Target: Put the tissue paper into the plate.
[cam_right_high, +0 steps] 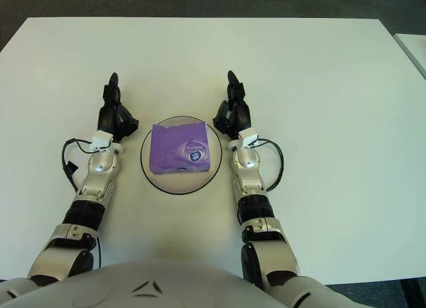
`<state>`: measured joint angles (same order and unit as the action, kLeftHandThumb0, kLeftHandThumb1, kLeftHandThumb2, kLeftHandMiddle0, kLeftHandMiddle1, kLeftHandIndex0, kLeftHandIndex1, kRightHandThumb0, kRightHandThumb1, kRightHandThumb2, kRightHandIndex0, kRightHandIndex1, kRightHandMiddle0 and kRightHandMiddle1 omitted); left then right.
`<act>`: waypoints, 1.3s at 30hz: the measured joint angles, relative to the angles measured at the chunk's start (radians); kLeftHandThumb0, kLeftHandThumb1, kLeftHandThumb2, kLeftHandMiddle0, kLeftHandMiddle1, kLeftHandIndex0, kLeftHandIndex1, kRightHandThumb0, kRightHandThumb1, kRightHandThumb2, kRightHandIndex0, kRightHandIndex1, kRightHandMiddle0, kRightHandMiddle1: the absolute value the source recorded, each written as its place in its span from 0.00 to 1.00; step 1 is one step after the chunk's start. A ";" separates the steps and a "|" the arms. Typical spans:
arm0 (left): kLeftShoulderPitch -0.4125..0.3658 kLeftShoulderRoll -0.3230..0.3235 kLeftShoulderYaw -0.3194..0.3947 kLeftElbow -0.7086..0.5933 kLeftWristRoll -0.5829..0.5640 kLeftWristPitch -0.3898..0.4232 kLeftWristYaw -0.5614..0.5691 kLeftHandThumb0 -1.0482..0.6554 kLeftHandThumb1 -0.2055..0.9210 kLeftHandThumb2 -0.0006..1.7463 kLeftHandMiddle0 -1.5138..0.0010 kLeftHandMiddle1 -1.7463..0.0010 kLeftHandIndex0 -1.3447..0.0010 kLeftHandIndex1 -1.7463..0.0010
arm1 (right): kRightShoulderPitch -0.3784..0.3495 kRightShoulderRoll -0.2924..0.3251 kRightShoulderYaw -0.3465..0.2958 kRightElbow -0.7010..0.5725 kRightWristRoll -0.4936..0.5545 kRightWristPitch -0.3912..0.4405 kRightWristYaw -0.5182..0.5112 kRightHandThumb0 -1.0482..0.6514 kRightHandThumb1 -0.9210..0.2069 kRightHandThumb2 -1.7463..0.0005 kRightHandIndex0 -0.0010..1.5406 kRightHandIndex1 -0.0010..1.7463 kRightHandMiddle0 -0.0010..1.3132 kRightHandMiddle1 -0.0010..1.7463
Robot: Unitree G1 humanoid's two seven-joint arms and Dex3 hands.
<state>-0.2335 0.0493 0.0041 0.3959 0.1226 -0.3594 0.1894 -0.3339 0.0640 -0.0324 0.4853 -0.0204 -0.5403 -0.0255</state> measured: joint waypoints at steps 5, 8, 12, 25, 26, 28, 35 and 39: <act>0.003 0.000 -0.001 -0.004 0.000 0.005 -0.003 0.10 1.00 0.70 0.96 1.00 1.00 0.88 | 0.004 0.000 0.002 -0.005 0.000 0.000 0.000 0.15 0.00 0.37 0.10 0.02 0.00 0.16; 0.005 0.000 -0.001 -0.007 0.000 0.008 -0.004 0.10 1.00 0.70 0.97 1.00 1.00 0.88 | 0.008 0.000 0.003 -0.010 0.000 0.001 0.001 0.15 0.00 0.37 0.10 0.02 0.00 0.16; 0.007 -0.001 -0.002 -0.009 0.000 0.009 -0.005 0.09 1.00 0.70 0.97 1.00 1.00 0.88 | 0.022 -0.001 0.006 -0.027 -0.001 0.005 0.002 0.15 0.00 0.37 0.10 0.02 0.00 0.17; 0.009 -0.002 -0.002 -0.011 0.001 0.011 -0.005 0.09 1.00 0.69 0.96 1.00 1.00 0.88 | 0.075 -0.011 0.011 -0.094 -0.009 0.028 -0.009 0.16 0.00 0.38 0.11 0.02 0.00 0.20; 0.009 -0.002 -0.002 -0.011 0.001 0.011 -0.005 0.09 1.00 0.69 0.96 1.00 1.00 0.88 | 0.077 -0.012 0.011 -0.098 -0.009 0.030 -0.009 0.16 0.00 0.38 0.11 0.02 0.00 0.20; 0.010 -0.002 -0.002 -0.013 0.001 0.013 -0.005 0.09 1.00 0.69 0.96 1.00 1.00 0.88 | 0.081 -0.013 0.011 -0.103 -0.010 0.034 -0.012 0.16 0.00 0.37 0.12 0.02 0.00 0.21; 0.012 -0.003 -0.003 -0.017 0.002 0.015 -0.005 0.09 1.00 0.69 0.96 1.00 1.00 0.88 | 0.083 -0.014 0.010 -0.108 -0.010 0.047 -0.024 0.16 0.00 0.37 0.12 0.02 0.00 0.22; 0.014 -0.003 -0.004 -0.019 0.002 0.016 -0.005 0.09 1.00 0.69 0.96 1.00 1.00 0.88 | 0.083 -0.014 0.010 -0.108 -0.010 0.052 -0.029 0.17 0.00 0.37 0.12 0.02 0.00 0.22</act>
<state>-0.2193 0.0460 0.0006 0.3770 0.1248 -0.3437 0.1849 -0.2509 0.0497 -0.0226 0.3770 -0.0305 -0.4883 -0.0544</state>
